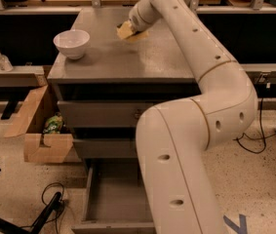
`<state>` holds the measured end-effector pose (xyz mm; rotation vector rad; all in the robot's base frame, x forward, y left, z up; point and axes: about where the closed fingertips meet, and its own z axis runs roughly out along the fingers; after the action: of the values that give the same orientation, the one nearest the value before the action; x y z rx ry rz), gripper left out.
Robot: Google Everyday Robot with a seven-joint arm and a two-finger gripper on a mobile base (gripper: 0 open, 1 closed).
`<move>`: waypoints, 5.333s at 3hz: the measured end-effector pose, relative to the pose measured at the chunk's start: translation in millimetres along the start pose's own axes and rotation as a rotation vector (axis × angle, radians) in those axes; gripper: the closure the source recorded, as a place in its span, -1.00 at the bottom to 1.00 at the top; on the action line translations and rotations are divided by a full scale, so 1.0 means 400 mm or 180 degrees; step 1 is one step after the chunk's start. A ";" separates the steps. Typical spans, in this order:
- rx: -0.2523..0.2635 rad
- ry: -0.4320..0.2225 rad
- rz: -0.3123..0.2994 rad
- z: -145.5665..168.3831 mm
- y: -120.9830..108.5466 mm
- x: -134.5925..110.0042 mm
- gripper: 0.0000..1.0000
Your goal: Place sponge into bottom drawer
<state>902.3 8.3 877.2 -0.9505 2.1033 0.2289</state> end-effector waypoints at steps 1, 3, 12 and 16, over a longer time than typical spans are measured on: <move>0.0274 0.0298 -0.0171 -0.118 0.025 -0.084 1.00; 0.0540 0.0449 -0.0167 -0.218 0.035 -0.143 1.00; 0.0289 0.0086 0.1659 -0.619 0.273 -0.008 1.00; -0.0315 -0.0173 0.2788 -0.746 0.442 0.533 1.00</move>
Offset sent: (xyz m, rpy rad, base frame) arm -0.0620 -0.0052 0.1773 -0.2579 -0.0572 -0.2054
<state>516.1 -119.9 892.6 -0.0108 2.3469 0.7880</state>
